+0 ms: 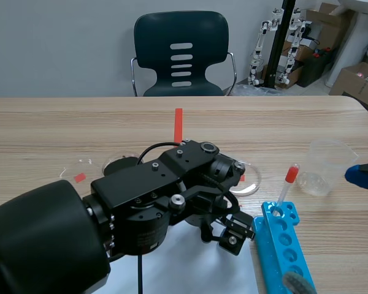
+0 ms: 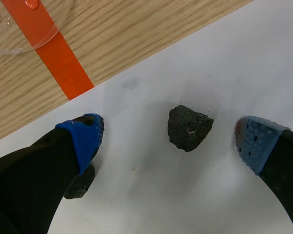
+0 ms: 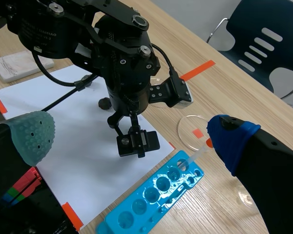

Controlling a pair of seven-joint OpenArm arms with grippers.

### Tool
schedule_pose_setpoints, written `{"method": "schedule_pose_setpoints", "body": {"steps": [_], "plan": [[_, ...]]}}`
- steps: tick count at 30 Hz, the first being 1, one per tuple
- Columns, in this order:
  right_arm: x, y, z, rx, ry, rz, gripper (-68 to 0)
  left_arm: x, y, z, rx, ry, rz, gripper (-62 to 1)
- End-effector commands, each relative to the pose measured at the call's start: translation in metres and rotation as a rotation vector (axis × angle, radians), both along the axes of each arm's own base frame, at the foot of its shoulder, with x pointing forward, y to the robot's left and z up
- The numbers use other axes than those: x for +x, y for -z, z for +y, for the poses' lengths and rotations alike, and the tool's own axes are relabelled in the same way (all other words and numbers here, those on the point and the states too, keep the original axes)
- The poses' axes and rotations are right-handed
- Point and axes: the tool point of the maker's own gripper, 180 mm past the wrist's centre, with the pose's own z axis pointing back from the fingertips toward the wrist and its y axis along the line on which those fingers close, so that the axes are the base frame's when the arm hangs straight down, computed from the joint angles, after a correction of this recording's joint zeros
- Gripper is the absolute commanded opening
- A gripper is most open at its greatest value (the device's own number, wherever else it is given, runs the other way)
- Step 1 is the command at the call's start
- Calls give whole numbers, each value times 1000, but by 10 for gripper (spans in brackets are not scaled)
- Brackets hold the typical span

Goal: Pick up the right mineral with the left hand

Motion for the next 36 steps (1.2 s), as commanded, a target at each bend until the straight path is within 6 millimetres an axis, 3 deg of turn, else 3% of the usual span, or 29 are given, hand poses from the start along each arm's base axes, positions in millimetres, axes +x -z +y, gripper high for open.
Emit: {"method": "schedule_pose_setpoints", "body": {"steps": [1,7,25,30,36], "plan": [[1,-6,3,20,-11,-17,4,2,-10,-15,-26,11,-9,-47],[1,-6,3,20,-12,-16,4,-3,-8,-13,-13,8,17,-136],[1,-6,3,21,-13,-15,4,-4,-18,-23,-47,37,19,-139],[1,-6,3,21,-13,-15,4,-5,-17,-23,-49,36,22,-223],[1,-6,3,21,-13,-15,4,-5,-17,-23,-51,36,22,-223]]}}
